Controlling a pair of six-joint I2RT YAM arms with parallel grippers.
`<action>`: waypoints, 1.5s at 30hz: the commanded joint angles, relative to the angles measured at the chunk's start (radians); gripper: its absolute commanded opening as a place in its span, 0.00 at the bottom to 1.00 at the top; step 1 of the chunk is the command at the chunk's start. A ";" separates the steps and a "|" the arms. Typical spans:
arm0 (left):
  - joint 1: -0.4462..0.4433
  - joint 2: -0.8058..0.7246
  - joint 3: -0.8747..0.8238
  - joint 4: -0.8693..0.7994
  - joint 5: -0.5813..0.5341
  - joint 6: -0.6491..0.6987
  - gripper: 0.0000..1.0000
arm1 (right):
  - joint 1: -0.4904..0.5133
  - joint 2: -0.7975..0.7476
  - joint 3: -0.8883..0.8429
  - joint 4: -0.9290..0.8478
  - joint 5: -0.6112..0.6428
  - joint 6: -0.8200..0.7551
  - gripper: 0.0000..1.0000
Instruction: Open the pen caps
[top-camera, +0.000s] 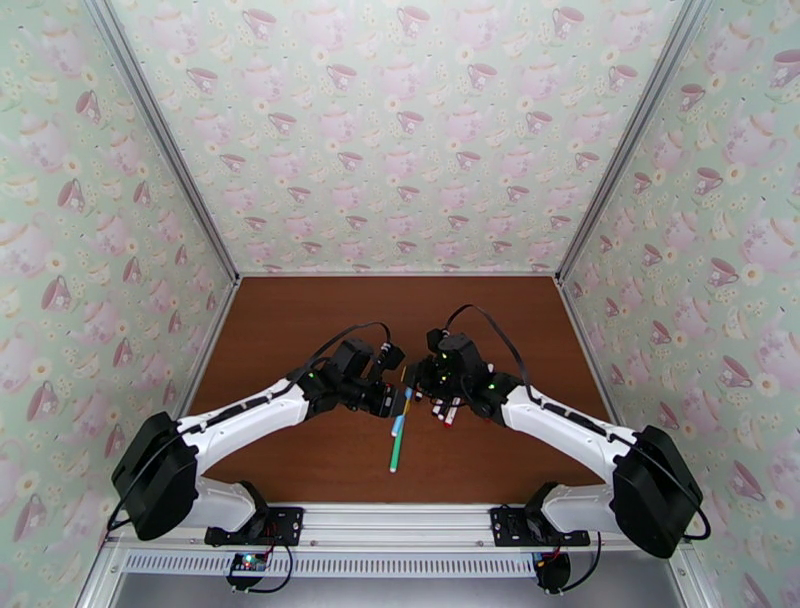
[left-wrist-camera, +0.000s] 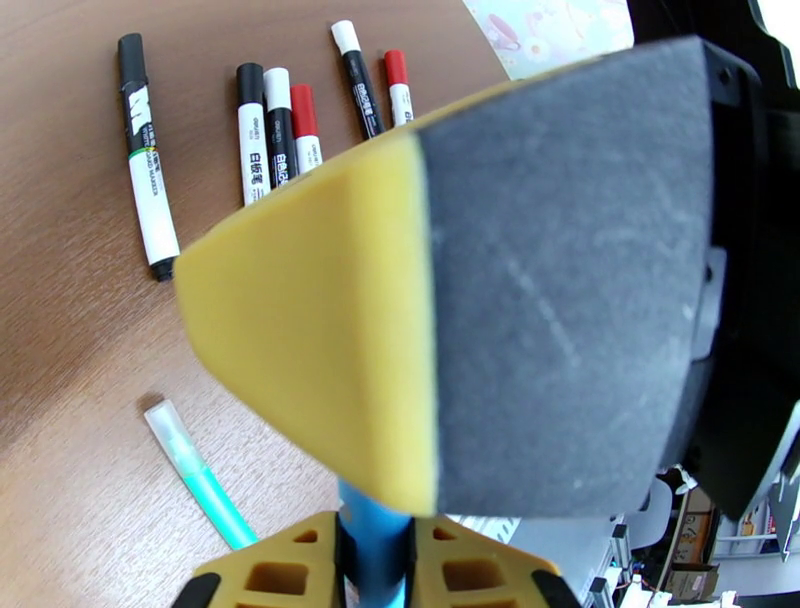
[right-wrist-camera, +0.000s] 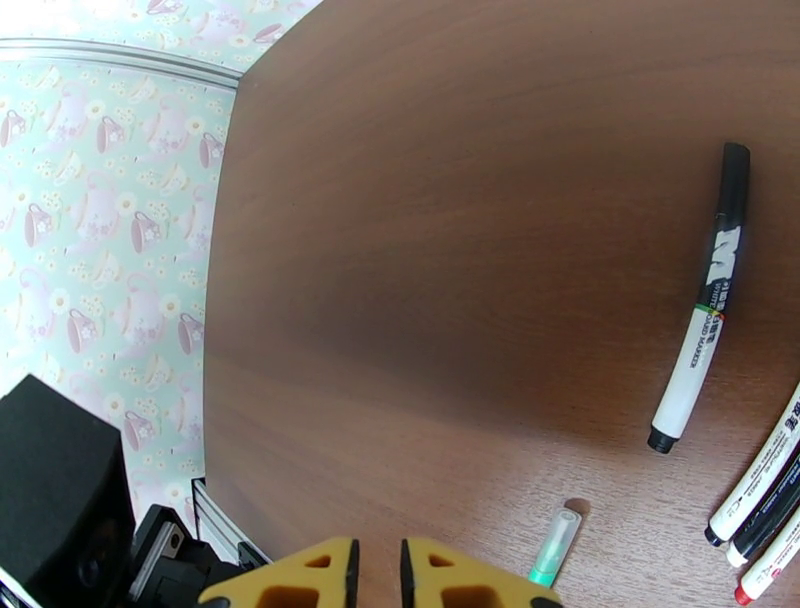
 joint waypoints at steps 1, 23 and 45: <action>-0.003 -0.042 -0.045 0.065 -0.019 -0.017 0.27 | 0.006 0.005 0.044 -0.020 0.000 0.007 0.10; 0.031 -0.091 -0.162 0.230 0.036 -0.074 0.39 | 0.007 0.036 0.065 0.062 -0.079 0.048 0.06; 0.042 -0.220 -0.171 0.037 0.165 0.039 0.07 | -0.027 -0.043 0.092 0.076 0.065 0.047 0.02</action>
